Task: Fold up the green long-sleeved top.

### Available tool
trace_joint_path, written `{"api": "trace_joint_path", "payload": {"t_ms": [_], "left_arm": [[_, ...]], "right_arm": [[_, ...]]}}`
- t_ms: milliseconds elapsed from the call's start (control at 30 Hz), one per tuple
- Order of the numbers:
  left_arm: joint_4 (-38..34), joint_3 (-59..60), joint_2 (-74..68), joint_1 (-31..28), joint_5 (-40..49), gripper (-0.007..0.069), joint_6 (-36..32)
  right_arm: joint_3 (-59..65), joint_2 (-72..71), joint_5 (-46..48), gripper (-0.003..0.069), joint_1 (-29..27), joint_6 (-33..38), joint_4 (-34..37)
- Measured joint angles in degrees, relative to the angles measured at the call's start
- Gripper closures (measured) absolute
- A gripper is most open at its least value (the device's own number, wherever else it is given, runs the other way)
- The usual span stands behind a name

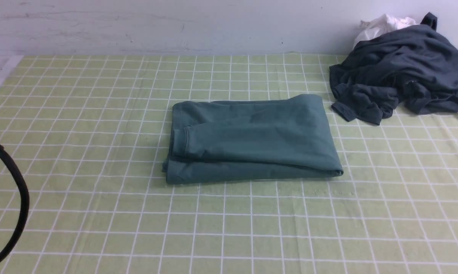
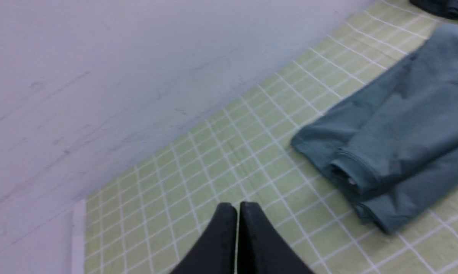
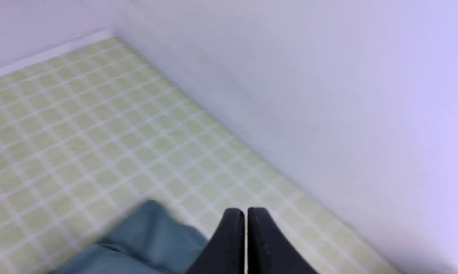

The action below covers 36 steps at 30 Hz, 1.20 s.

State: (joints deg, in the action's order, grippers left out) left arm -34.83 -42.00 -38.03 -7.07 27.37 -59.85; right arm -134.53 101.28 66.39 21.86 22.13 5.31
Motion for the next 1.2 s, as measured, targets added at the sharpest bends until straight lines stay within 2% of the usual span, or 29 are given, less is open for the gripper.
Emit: {"api": "trace_joint_path", "payload": {"t_ms": [67,100,200,333,367,400,433,467,533,567,600,800,967,1200], "left_arm": [[0.0,1.8,0.5,0.8,-2.9,0.0629,0.0],[0.0,3.2,0.7,1.8,-5.6,0.0629,0.0],[-0.4,5.0,0.9,4.3,-9.6,0.0629,0.0],[-2.7,5.5,0.9,6.0,-11.8,0.0629,0.0],[-3.7,5.5,1.0,6.3,-12.1,0.0629,0.0],[-3.9,5.5,1.0,6.3,-12.1,0.0629,0.0],[-4.6,5.5,1.0,6.3,-12.5,0.0629,0.0],[-4.9,5.5,1.0,6.3,-12.5,0.0629,0.0],[-6.4,5.5,1.0,6.4,-12.6,0.0629,0.0],[-6.6,5.5,1.0,6.4,-12.6,0.0629,0.0],[-7.1,5.5,1.0,6.4,-12.6,0.0629,0.0],[-7.7,5.5,1.0,6.4,-12.6,0.0629,0.0],[-7.8,5.5,1.0,6.4,-12.6,0.0629,0.0],[-7.8,5.5,1.0,6.4,-12.6,0.0628,0.0]], "right_arm": [[4.3,-5.3,-0.8,0.0658,-1.7,-1.3,-5.3],[9.5,-11.1,-3.0,0.066,-2.7,-3.3,-10.1],[27.6,-24.9,-13.0,0.0665,-3.7,-8.3,-17.0],[54.7,-41.4,-33.1,0.0666,-3.6,-15.5,-18.8],[63.2,-47.0,-40.7,0.0666,-3.6,-17.8,-18.9],[64.5,-47.8,-41.7,0.0666,-3.6,-18.2,-18.9],[76.4,-53.6,-48.7,0.0666,-3.6,-21.0,-19.1],[77.7,-54.9,-50.2,0.0666,-3.6,-21.6,-19.1],[93.1,-62.7,-57.5,0.0666,-3.6,-24.6,-19.5],[94.2,-63.3,-58.5,0.0666,-3.6,-24.7,-19.7],[101.2,-67.8,-61.3,0.0666,-3.6,-25.9,-19.8],[120.9,-84.3,-64.3,0.0666,-3.6,-32.3,-18.2],[128.8,-94.2,-65.3,0.0666,-3.6,-35.2,-17.5],[134.9,-99.5,-63.1,0.0666,-3.6,-35.7,-17.3]]}}
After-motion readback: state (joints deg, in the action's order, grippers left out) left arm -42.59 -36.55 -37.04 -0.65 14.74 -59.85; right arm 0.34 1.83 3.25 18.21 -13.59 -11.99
